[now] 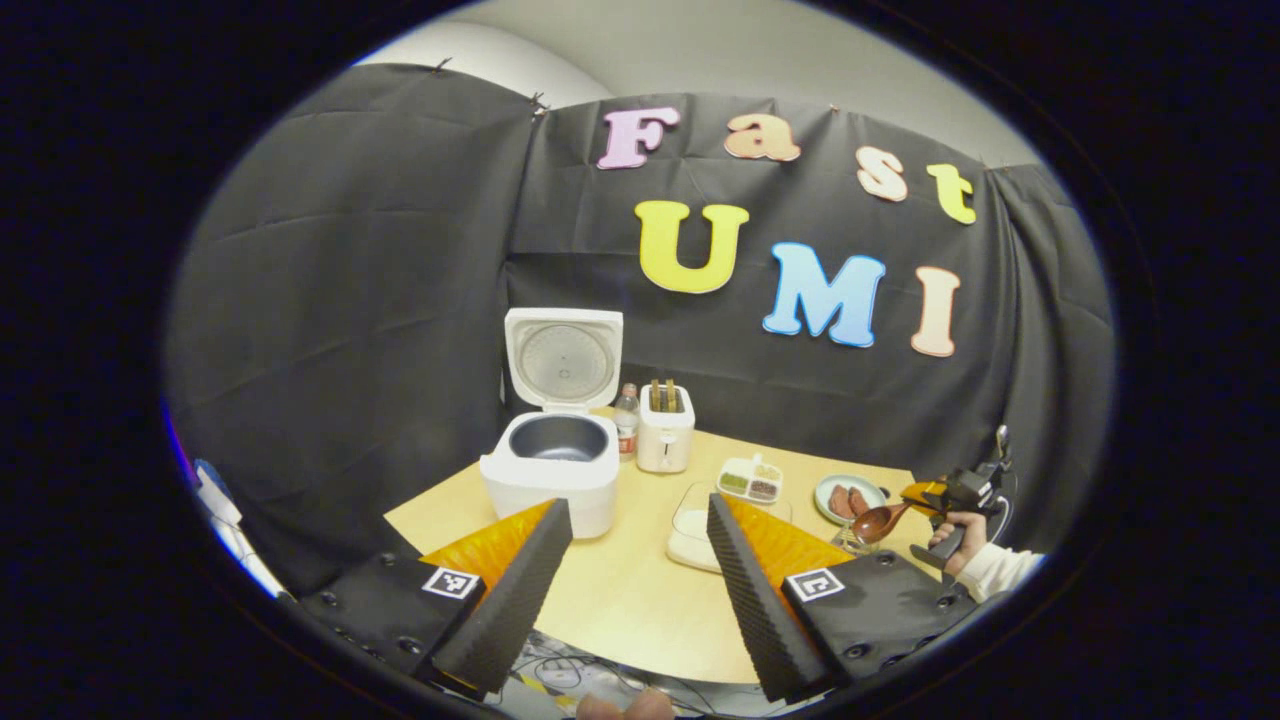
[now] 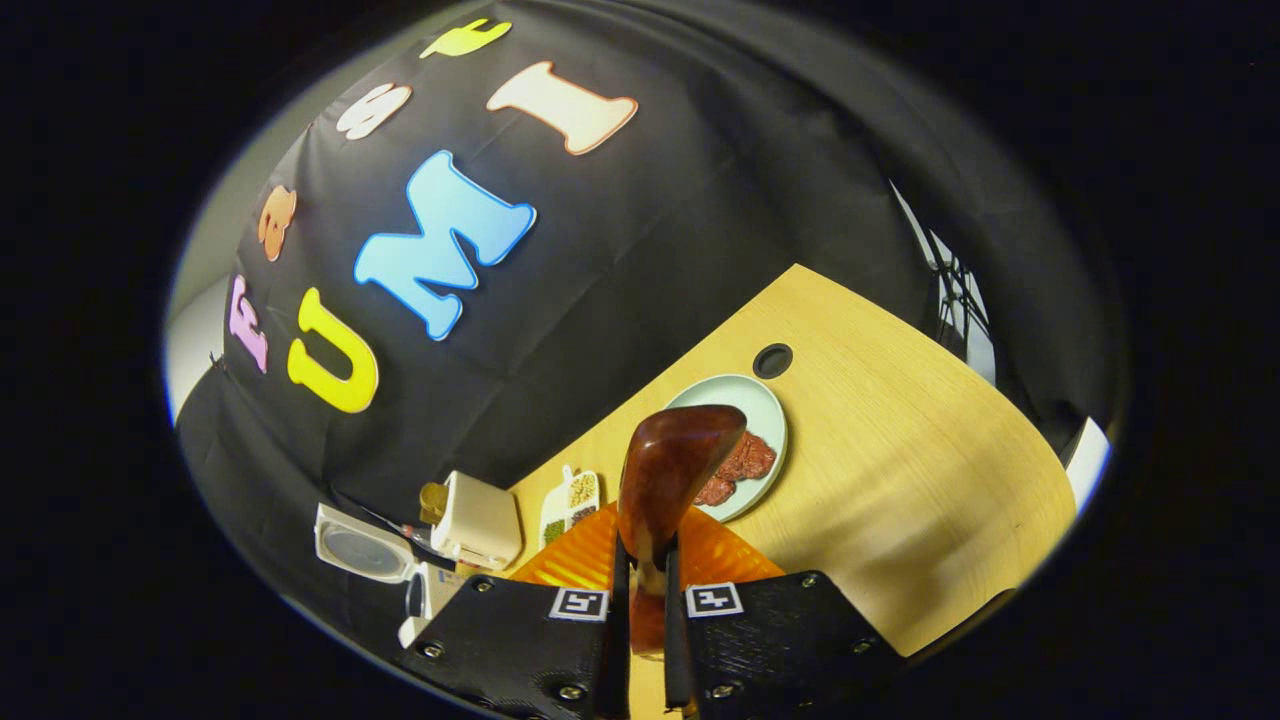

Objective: Close the left gripper, press the button to open the rice cooker; take a wooden spoon from the chopstick holder with the right hand, scoop a spoonful of rice and pour it into the rice cooker, then put the wooden spoon back into the chopstick holder.

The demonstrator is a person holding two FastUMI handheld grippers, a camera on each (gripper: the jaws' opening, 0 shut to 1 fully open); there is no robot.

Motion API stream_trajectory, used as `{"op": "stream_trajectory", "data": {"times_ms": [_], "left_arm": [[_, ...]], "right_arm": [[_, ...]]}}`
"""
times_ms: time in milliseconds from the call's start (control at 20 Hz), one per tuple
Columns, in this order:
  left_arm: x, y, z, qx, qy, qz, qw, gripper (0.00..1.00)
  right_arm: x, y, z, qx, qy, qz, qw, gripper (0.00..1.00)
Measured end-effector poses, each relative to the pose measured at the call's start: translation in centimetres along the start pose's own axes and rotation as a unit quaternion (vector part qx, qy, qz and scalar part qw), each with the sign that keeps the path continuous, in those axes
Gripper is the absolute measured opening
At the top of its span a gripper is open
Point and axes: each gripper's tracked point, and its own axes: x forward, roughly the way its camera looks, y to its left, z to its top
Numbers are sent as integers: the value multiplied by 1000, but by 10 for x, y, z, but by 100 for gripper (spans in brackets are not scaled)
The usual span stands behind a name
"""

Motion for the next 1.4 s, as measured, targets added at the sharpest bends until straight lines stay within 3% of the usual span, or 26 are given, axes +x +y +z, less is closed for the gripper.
{"op": "stream_trajectory", "data": {"times_ms": [300,400,650,800,850,950,1000,1150,1250,1400], "left_arm": [[-1,-10,4,4,-4,2,1000,91],[-1,-9,8,4,-7,5,1000,91],[-1,-8,15,-1,-15,10,1000,91],[7,-4,18,3,-20,12,1000,91],[9,-2,20,-2,-21,11,1000,91],[13,1,26,-9,-27,11,1000,96],[16,5,30,-9,-32,13,999,91],[25,19,45,-9,-48,14,999,91],[31,28,54,-18,-59,12,998,91],[39,53,58,-31,-69,11,997,91]], "right_arm": [[5,2,-26,-112,-3,-20,994,14],[4,1,-26,-157,-15,-37,987,17],[-1,14,-32,-212,-12,-34,977,26],[-9,23,-31,-235,-20,-33,971,50],[-14,25,-27,-242,-21,-33,969,78],[-21,27,-17,-262,-41,-44,963,81],[-26,27,-4,-280,-67,-57,956,81],[-44,36,15,-340,-110,-81,930,90],[-52,51,14,-350,-115,-70,927,90],[-57,55,11,-350,-108,-83,927,92]]}}
